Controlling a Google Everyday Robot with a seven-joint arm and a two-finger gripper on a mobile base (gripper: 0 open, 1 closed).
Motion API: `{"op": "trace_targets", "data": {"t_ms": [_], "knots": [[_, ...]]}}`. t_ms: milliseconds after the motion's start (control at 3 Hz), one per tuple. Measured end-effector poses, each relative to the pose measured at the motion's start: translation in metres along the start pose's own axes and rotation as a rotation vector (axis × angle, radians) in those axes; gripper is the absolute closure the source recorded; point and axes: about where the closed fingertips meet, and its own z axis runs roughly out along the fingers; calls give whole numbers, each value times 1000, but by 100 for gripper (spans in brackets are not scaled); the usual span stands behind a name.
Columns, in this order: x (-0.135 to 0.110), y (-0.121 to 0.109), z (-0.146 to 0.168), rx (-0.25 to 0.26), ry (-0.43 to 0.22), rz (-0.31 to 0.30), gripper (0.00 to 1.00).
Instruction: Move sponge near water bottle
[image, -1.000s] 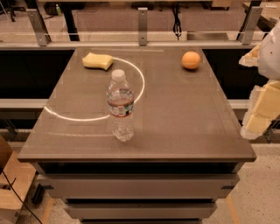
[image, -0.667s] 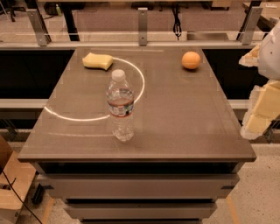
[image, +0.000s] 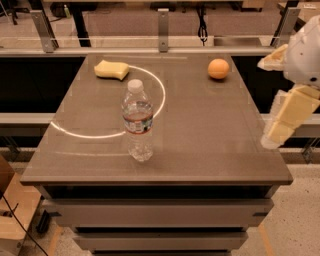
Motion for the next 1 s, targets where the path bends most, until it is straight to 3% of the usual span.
{"op": "trace_targets", "data": {"t_ms": [333,1000], "knots": [[-30,-18,18,-14,-166,-57,0],[-35,-17,19,-20,-180,-60,0]]}}
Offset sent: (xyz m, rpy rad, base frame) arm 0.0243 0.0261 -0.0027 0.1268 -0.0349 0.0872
